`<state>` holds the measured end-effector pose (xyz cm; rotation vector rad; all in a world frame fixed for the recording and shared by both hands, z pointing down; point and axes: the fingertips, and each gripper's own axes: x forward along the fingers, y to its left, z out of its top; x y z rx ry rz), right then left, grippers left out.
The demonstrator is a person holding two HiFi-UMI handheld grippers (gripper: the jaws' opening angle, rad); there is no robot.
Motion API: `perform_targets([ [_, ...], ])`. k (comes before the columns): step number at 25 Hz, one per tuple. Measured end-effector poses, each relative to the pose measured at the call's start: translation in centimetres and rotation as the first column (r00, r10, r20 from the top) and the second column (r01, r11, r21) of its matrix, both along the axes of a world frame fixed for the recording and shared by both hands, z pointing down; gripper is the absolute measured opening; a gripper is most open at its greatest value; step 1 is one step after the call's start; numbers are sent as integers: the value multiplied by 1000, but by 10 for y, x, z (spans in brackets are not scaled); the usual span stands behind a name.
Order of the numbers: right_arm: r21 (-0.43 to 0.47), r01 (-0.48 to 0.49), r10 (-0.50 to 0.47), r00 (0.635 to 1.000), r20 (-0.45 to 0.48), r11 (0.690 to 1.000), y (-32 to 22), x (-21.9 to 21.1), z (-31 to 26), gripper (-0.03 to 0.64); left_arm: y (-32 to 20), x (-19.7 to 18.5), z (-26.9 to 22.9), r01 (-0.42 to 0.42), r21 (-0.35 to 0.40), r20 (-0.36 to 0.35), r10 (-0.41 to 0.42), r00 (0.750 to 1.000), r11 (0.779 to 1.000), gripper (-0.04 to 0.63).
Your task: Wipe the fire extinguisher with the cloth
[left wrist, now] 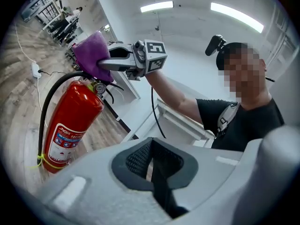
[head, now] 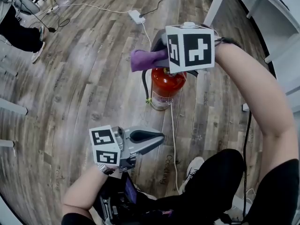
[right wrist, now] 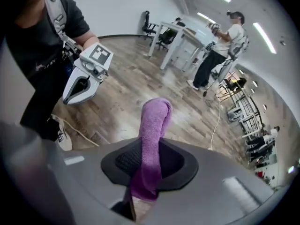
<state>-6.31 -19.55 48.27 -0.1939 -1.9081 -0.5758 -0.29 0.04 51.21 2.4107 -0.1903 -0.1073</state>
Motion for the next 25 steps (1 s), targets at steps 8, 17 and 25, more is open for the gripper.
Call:
perform_targets([
  [8,-32,18,-23,985,-169,999,9,41,13,75,-4,-7,8,21,-42,-13,-21,1000,999,-3],
  [17,-106,-124,107,982,-153,987,11,121,-23,74,-10,-12,11,54,-89,-39,-57,998,995,-3],
  [25,-84,-166,141,960,-244,983,9,170,-9,74,-14,-7,17,51,-107,-40,-56,998,993,-3],
])
